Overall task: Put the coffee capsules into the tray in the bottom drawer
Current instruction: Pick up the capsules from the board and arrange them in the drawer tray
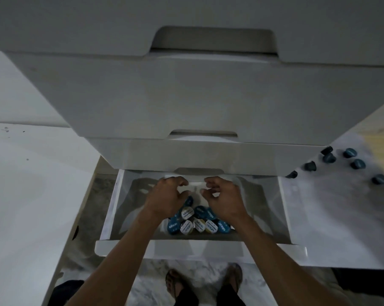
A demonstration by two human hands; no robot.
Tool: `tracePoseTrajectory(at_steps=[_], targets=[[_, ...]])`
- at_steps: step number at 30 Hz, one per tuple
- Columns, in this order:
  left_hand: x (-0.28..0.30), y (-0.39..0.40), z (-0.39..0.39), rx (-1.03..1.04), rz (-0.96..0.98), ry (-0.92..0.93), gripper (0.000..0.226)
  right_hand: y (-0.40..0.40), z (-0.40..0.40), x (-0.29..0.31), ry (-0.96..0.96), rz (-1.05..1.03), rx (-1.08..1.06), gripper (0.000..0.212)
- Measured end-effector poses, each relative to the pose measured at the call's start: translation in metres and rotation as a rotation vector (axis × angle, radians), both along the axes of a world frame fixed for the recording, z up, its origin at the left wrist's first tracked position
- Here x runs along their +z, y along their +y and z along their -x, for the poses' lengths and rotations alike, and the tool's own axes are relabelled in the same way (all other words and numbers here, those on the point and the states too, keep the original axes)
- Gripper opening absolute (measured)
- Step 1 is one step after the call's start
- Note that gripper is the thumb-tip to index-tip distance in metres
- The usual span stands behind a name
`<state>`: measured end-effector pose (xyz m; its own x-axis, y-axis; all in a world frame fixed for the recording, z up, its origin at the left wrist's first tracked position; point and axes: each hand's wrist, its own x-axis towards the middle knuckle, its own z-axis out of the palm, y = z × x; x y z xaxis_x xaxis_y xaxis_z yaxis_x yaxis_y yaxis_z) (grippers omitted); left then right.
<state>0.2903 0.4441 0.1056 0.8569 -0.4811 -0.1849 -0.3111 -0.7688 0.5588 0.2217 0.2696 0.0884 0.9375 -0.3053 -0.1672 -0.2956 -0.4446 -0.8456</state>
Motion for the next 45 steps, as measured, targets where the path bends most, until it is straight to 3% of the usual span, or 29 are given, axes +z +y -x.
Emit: tracePoseTrajectory(at_steps=[7, 14, 24, 32, 38, 42, 45], targets=[[0.026, -0.062, 0.04, 0.039, 0.11, 0.0, 0.027, -0.054, 0.047, 0.025, -0.058, -0.062, 0.002, 0.034], [0.045, -0.203, 0.102, 0.029, 0.211, -0.064, 0.014, -0.205, 0.121, 0.053, -0.132, 0.012, -0.041, 0.028], [0.026, -0.384, 0.152, 0.09, 0.205, 0.032, 0.023, -0.383, 0.166, 0.048, -0.002, 0.127, -0.252, 0.026], [-0.021, -0.418, 0.107, 0.399, 0.136, 0.036, 0.03, -0.41, 0.117, 0.008, 0.15, 0.054, -0.294, 0.032], [-0.052, -0.426, 0.075, 0.585, 0.085, 0.099, 0.042, -0.401, 0.057, -0.031, 0.315, -0.007, -0.317, 0.054], [-0.07, -0.433, 0.068, 0.643, 0.09, 0.104, 0.04, -0.388, 0.028, -0.048, 0.362, -0.028, -0.341, 0.061], [-0.082, -0.435, 0.064, 0.655, 0.09, 0.073, 0.026, -0.38, 0.016, -0.058, 0.343, 0.047, -0.327, 0.051]])
